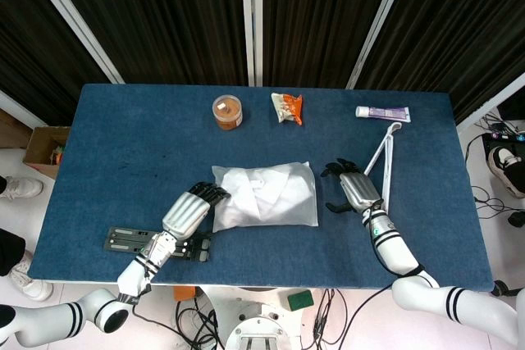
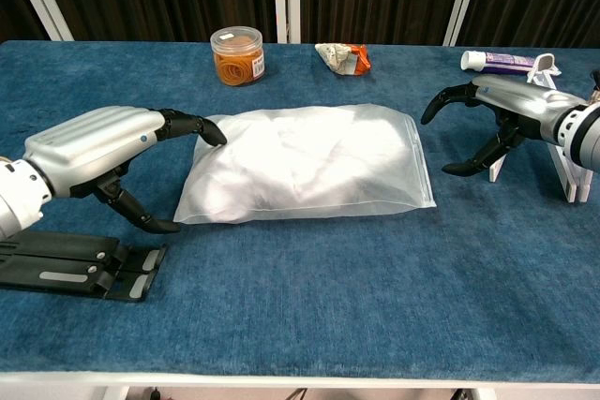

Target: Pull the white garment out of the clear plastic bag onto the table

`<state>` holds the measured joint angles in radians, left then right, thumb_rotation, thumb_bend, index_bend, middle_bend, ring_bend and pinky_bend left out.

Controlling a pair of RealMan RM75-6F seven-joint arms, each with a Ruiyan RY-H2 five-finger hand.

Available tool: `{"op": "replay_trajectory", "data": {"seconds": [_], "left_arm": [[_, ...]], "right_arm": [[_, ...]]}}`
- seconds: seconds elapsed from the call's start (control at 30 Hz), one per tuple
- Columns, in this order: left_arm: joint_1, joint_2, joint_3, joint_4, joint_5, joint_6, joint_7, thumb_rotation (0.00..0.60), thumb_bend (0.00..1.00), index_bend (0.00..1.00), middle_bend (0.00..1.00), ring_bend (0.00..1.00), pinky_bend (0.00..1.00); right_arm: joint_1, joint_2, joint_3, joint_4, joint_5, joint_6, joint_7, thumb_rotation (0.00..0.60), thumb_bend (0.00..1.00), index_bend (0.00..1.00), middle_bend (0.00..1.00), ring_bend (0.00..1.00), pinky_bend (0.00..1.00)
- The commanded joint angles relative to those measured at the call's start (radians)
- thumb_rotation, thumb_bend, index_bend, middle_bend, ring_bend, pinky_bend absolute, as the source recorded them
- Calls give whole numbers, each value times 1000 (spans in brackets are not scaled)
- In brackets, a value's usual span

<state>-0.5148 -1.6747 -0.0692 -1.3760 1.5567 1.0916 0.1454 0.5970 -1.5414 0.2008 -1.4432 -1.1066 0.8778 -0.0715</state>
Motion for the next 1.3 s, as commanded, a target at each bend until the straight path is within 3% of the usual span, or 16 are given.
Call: {"op": "replay_trajectory", "data": {"seconds": [0.03,0.33,0.63,1.23,1.3], "left_arm": [[-1,-1,3,3,-3,3,-3,600,74,196,202,144,183],[5,-5,20,13,-10,30,-9,600,74,196,202,144,183],[22,1,35,17,-10,69,-4,600,74,196,202,144,183],[44,28,51,19,3,122,-47,600,74,196,202,144,184],[47,31,53,19,6,129,-50,600,74,196,202,144,184]], "right_arm": [[6,4,2,-10,13,-1,-12,600,183,316,182,0,103],[33,-22,18,-16,98,-40,-15,600,231,317,152,0,104],[74,-116,62,42,194,-99,55,600,269,336,73,0,80],[54,-272,105,108,65,-28,295,600,326,424,73,0,57],[56,-307,110,128,54,2,297,600,375,471,90,0,55]]}}
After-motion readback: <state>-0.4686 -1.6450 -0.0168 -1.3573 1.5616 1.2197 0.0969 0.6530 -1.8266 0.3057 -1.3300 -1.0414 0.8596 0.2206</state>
